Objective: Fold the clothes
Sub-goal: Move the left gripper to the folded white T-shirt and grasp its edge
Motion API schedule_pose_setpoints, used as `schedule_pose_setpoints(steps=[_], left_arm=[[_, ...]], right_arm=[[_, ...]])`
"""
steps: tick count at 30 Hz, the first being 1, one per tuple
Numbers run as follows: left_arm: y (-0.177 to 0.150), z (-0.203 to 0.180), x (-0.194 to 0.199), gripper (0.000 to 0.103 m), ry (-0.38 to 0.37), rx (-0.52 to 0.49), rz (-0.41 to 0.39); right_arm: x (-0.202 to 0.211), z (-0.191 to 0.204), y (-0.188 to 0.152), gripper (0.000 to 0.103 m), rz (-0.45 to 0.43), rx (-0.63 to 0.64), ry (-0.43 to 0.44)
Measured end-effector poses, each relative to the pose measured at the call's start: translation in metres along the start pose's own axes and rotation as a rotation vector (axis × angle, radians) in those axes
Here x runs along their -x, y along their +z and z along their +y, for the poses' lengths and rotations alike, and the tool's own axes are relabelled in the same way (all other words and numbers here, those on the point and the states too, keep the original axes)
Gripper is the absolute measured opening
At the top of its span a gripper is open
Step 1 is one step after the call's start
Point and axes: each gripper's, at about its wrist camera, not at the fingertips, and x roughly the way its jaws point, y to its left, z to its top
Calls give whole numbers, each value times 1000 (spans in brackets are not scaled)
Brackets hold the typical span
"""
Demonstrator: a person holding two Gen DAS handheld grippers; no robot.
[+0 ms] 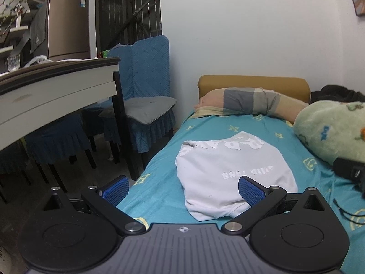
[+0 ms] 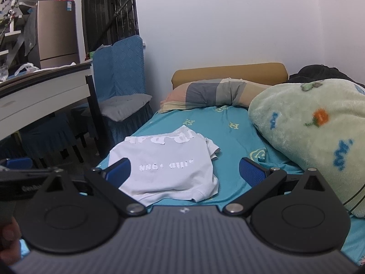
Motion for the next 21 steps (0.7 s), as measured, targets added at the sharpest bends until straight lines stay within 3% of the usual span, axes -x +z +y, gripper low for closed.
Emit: schedule_pose_setpoints(steps=[3, 5, 9, 12, 15, 16, 21], left_arm=[[3, -5, -1, 103, 2, -18, 28], [13, -12, -8, 103, -16, -13, 98], [35, -26, -24, 102, -56, 3, 244], [36, -38, -40, 102, -79, -21, 262], [15, -52, -71, 98, -77, -114, 262], [7, -54, -84, 93, -87, -134, 271], [-34, -60, -147, 84, -152, -187, 312]], right_arm=[[7, -3, 3, 103, -52, -3, -72], [11, -9, 5, 103, -86, -25, -121], [13, -32, 8, 103, -117, -128, -163], [5, -47, 3, 103, -119, -145, -142], [-18, -50, -3, 103, -54, -125, -129], [-27, -50, -5, 103, -20, -120, -126], [-77, -43, -26, 103, 112, -109, -103]])
